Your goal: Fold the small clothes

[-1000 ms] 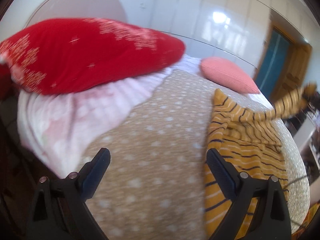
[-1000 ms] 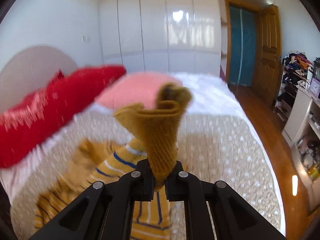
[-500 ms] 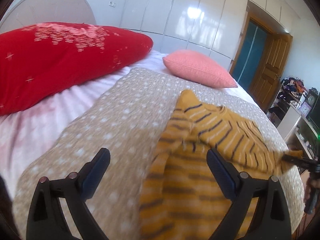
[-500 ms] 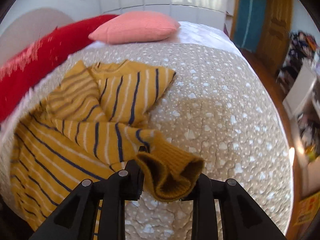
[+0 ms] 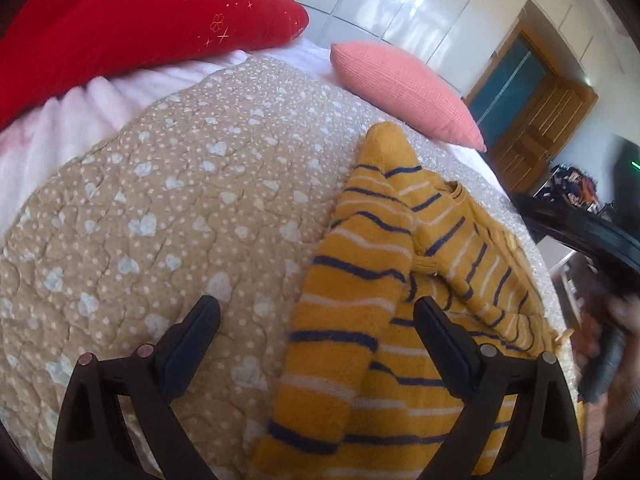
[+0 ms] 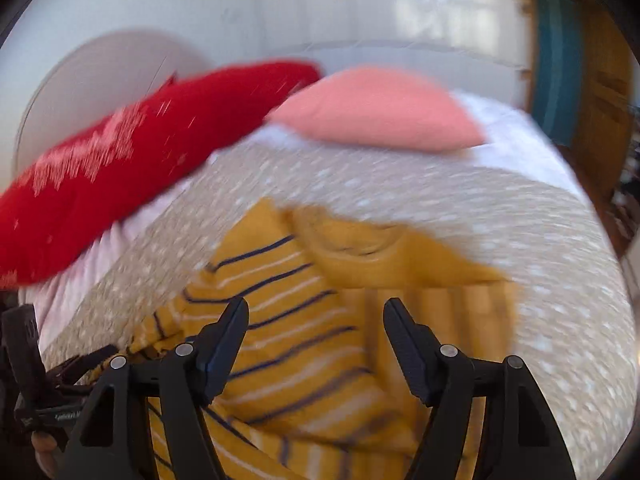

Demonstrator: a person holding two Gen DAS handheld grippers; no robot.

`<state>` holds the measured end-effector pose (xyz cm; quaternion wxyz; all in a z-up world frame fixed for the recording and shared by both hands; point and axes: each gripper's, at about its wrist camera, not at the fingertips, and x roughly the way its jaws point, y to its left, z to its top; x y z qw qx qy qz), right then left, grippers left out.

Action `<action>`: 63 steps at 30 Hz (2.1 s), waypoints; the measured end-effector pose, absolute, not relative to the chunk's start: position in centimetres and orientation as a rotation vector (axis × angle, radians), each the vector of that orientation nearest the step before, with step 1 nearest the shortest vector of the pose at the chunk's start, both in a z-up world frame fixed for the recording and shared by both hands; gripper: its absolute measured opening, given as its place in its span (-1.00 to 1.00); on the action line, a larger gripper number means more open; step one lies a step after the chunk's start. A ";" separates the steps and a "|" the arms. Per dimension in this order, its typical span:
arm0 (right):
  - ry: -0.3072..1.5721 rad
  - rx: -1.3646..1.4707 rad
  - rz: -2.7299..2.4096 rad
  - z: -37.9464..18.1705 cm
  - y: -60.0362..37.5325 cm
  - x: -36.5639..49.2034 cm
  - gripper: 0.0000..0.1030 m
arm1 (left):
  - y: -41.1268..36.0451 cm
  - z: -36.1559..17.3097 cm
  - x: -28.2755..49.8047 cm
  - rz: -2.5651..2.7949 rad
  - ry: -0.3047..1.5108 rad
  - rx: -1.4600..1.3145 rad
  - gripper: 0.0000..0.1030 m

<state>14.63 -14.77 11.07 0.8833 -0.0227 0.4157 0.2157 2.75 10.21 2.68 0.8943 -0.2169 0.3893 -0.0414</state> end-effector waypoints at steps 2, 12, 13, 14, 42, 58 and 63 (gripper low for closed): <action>0.893 -0.072 0.436 9.5 -12.6 17.9 0.44 | 10.4 2.6 2.6 -0.097 0.804 -0.466 0.88; 1.114 0.052 0.571 5.2 -8.8 25.0 -0.72 | 10.7 2.5 2.6 -0.111 0.818 -0.483 0.90; 1.103 0.048 0.576 5.7 -8.5 24.7 -0.86 | 10.7 2.5 2.6 -0.111 0.819 -0.484 0.90; 1.092 0.043 0.576 6.2 -8.1 24.6 -0.86 | 10.7 2.5 2.6 -0.111 0.821 -0.484 0.90; 1.015 -0.085 0.265 11.6 -19.6 14.6 -0.24 | 10.6 2.6 1.4 -0.121 0.818 -0.481 0.90; 1.154 -0.071 0.658 6.4 -19.0 -1.8 -0.30 | 10.5 2.5 1.1 -0.121 0.807 -0.491 0.91; 0.934 0.062 0.424 10.4 -23.9 0.8 -0.07 | 10.4 2.5 1.0 -0.120 0.806 -0.490 0.91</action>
